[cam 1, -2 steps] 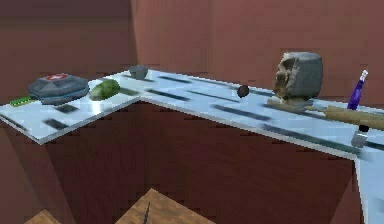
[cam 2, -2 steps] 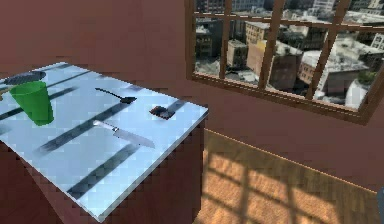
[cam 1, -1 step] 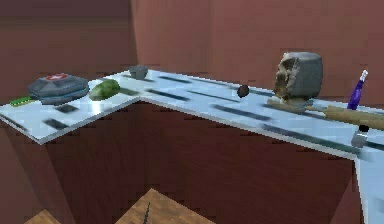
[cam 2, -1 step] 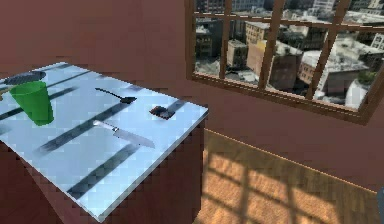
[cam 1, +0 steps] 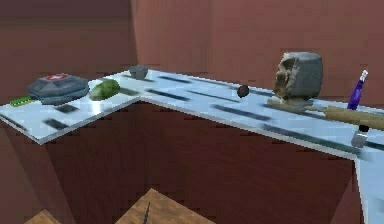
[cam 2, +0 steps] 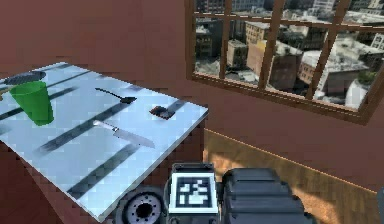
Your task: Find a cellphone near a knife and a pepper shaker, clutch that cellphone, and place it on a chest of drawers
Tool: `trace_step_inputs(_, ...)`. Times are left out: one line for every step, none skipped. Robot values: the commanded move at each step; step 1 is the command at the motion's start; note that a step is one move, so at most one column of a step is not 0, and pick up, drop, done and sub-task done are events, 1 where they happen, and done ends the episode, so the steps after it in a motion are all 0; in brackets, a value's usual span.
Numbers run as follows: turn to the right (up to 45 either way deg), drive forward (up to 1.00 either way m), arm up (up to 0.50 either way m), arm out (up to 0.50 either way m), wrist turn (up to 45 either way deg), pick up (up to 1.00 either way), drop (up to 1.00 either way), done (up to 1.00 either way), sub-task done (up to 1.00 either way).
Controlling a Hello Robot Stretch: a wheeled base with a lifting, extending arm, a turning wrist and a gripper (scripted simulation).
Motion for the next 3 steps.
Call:
trace_step_inputs(0.0,0.00,0.00,0.42,0.0,0.00,0.00,0.00,0.00)
trace_step_inputs(0.0,0.00,0.00,0.00,45.0,0.00,0.00,0.00,0.00)
trace_step_inputs(0.0,0.00,0.00,0.00,45.0,0.00,0.00,0.00,0.00)
